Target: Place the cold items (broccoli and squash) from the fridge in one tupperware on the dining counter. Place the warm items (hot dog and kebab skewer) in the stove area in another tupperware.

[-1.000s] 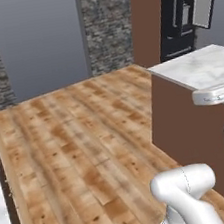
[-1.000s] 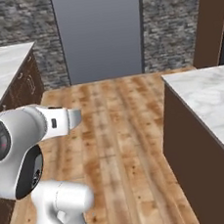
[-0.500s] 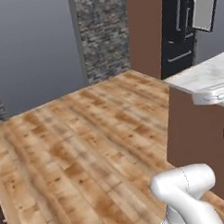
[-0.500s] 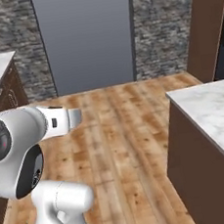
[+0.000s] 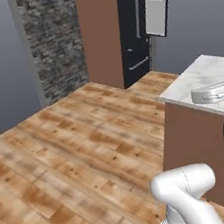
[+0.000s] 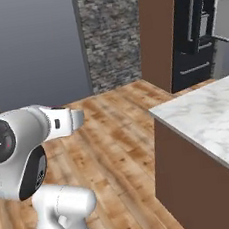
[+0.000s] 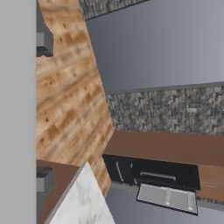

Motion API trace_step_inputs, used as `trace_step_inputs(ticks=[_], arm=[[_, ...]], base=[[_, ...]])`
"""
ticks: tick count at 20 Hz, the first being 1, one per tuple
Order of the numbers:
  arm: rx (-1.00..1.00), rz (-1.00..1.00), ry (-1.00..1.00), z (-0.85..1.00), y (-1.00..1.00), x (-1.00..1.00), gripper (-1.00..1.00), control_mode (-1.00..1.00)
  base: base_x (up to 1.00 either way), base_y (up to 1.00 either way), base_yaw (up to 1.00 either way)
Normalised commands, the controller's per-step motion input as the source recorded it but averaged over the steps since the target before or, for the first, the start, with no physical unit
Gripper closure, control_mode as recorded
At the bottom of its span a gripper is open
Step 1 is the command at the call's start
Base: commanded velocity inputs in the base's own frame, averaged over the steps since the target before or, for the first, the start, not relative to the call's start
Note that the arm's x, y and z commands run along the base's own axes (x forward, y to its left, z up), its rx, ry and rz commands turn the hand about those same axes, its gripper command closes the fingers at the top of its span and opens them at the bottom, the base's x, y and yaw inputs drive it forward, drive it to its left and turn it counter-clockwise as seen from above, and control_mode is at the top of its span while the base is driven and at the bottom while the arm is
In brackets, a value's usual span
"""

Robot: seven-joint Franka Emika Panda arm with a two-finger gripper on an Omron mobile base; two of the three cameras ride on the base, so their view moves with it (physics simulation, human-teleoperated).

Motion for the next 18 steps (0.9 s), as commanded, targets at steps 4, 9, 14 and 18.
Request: trace_step_inputs(ticks=[4, 9, 14, 18], arm=[[0.0, 0.0, 0.0, 0.0, 0.0, 0.0, -1.0, 1.0], [0.0, 0.0, 0.0, 0.0, 0.0, 0.0, -1.0, 1.0], [0.0, 0.0, 0.0, 0.0, 0.0, 0.0, -1.0, 1.0], [0.0, 0.0, 0.0, 0.0, 0.0, 0.0, -1.0, 1.0]], base=[[1.0, 0.25, -0.37], [1.0, 0.13, -0.1], [1.0, 0.11, -0.25], [1.0, 0.22, -0.38]])
